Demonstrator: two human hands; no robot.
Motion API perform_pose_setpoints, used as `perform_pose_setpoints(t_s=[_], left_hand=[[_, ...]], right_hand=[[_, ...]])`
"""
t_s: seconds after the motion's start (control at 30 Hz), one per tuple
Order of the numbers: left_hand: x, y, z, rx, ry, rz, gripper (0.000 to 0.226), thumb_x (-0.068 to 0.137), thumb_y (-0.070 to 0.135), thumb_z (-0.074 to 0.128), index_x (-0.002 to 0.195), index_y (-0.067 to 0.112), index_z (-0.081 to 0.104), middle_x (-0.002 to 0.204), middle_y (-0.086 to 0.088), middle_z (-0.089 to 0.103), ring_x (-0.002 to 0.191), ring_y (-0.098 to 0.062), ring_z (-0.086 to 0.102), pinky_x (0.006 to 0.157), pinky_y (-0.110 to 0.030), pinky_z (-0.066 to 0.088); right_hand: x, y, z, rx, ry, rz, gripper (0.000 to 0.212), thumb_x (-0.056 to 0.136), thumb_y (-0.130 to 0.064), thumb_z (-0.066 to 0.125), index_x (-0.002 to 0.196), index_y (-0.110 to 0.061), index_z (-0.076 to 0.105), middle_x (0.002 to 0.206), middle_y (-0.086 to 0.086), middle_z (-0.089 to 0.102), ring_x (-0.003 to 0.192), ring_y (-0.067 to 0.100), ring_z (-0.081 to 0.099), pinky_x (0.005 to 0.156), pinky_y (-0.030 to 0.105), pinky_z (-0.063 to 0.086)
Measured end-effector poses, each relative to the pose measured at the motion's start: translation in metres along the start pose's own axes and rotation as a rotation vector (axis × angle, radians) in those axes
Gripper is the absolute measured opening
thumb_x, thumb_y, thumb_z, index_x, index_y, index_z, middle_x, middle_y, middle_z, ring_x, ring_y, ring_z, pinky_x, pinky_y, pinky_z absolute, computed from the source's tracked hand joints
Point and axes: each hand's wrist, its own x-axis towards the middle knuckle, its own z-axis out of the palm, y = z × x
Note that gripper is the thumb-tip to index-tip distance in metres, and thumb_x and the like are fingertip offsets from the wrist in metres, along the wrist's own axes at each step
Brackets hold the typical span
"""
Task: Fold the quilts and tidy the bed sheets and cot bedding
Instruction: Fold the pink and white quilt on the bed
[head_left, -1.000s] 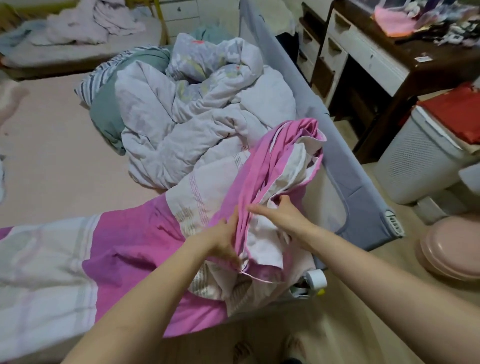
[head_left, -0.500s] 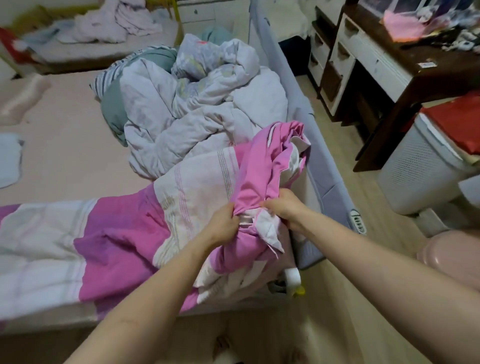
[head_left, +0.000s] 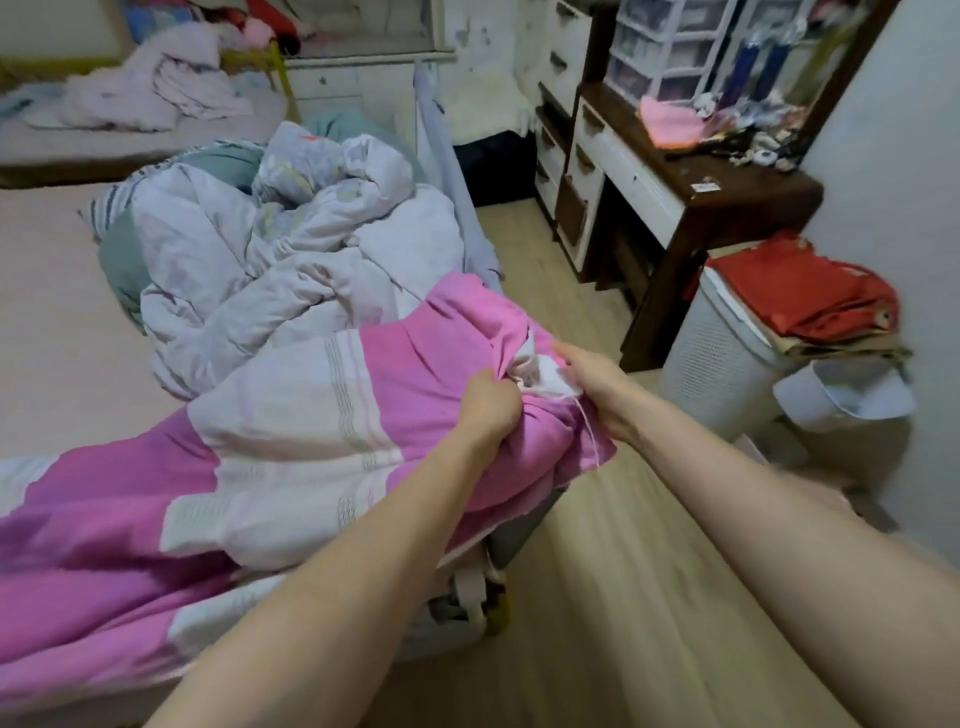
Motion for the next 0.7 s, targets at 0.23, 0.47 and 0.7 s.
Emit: perform_pose_setpoints(t_s=[0.23,0.47,0.7], left_hand=[[-0.011,-0.055,-0.010,-0.254,-0.285,-0.272,0.018,0.095,0.001,0.043,0.082,0.010,0.052,0.069,-0.009,0.042,0.052,-0.014,0.040,0.053,-0.024,0.038],[-0.009,-0.140,-0.085,-0.200,-0.086,-0.321,0.029,0.099,0.011,0.045,0.127,0.008,0.052,0.097,-0.006,0.054,0.073,-0.012,0.047,0.063,-0.023,0.042],[-0.058,-0.300,-0.255,0.069,0.327,-0.514,0.019,0.090,0.000,0.049,0.093,0.001,0.067,0.095,-0.030,0.064,0.081,-0.041,0.061,0.083,-0.045,0.051]], right_hand=[[0.002,0.077,0.022,-0.592,0.125,-0.059,0.021,0.087,-0.018,0.063,0.102,-0.004,0.061,0.094,0.011,0.062,0.087,0.025,0.057,0.070,0.031,0.042],[-0.016,0.071,0.112,-0.941,0.100,-0.748,0.038,0.078,0.003,0.052,0.115,-0.002,0.058,0.115,0.016,0.055,0.104,0.034,0.050,0.093,0.043,0.039],[-0.032,0.152,0.296,-1.187,-0.534,-0.710,0.030,0.091,-0.015,0.050,0.120,-0.009,0.055,0.119,0.012,0.053,0.108,0.029,0.052,0.088,0.038,0.044]])
